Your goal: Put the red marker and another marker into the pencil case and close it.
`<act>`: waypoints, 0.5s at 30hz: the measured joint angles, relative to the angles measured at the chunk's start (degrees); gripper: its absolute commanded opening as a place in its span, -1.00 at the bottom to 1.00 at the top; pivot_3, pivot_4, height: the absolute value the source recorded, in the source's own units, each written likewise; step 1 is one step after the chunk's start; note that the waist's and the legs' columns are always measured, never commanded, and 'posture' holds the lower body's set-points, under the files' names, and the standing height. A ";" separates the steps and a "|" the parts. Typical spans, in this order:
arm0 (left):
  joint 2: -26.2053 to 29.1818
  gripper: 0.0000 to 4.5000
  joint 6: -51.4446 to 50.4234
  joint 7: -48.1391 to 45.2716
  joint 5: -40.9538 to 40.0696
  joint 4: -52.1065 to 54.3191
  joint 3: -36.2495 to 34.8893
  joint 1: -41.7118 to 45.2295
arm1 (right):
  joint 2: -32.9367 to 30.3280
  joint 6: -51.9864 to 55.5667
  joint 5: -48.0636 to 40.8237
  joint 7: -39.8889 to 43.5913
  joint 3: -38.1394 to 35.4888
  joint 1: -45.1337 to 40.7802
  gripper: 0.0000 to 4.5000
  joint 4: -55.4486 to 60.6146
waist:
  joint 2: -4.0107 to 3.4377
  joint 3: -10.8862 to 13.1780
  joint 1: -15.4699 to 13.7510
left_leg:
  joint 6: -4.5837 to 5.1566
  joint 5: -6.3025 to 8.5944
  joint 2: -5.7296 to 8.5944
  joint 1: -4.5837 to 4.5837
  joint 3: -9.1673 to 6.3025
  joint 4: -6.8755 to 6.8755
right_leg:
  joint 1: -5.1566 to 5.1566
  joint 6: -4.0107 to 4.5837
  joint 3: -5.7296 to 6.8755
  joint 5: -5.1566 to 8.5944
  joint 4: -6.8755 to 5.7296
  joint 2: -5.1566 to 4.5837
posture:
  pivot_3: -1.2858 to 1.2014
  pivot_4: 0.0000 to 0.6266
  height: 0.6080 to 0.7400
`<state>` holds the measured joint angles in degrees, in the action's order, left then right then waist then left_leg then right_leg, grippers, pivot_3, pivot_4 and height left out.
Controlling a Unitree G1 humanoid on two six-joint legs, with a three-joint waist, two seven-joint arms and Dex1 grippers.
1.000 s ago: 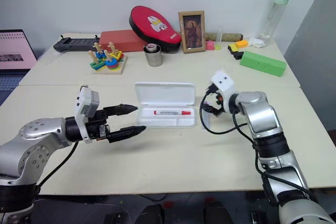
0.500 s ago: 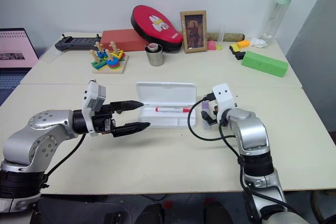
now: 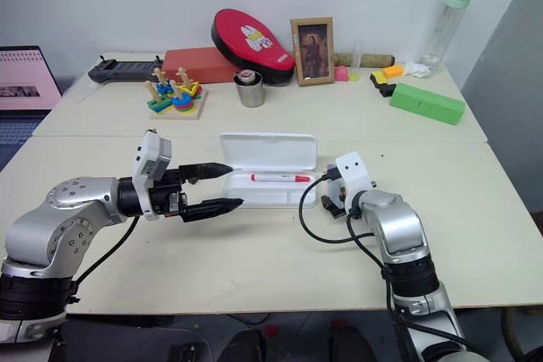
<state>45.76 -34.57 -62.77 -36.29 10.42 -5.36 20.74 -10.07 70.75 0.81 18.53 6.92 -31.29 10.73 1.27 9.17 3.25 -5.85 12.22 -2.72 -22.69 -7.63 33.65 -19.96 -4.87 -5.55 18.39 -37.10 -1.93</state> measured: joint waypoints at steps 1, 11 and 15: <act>-0.03 1.00 0.00 0.15 0.00 0.00 0.00 -0.01 | -0.01 -0.02 -0.01 -0.08 0.07 0.00 0.99 0.00 | 0.00 0.00 0.00 | 0.00 0.00 0.00 0.00 0.00 0.00 | -0.01 0.00 0.00 0.00 0.00 0.00 | 0.03 -0.52 1.00; -0.22 1.00 0.05 0.75 0.00 0.01 0.00 -0.12 | -1.28 -1.32 -1.10 -0.12 1.16 0.22 -0.02 -0.30 | 0.02 -0.01 -0.15 | 0.00 0.00 0.00 0.01 0.00 0.01 | -0.02 0.00 0.00 0.00 0.02 0.00 | 0.03 -0.52 1.00; -0.44 1.00 0.11 0.75 0.00 0.01 0.00 -0.11 | -1.68 -1.60 -1.93 -0.17 1.15 0.22 -0.49 -0.47 | 0.02 -0.01 -0.15 | 0.00 0.00 0.00 0.01 0.00 0.01 | -0.02 -0.01 0.00 0.00 0.01 0.00 | 0.03 -0.52 1.00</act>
<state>45.32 -34.45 -62.01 -36.29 10.43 -5.36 20.62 -11.75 69.15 -1.12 18.35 8.07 -31.07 10.26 1.29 9.16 3.11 -5.85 12.22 -2.72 -22.68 -7.63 33.67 -19.98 -4.88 -5.55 18.39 -37.09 -1.93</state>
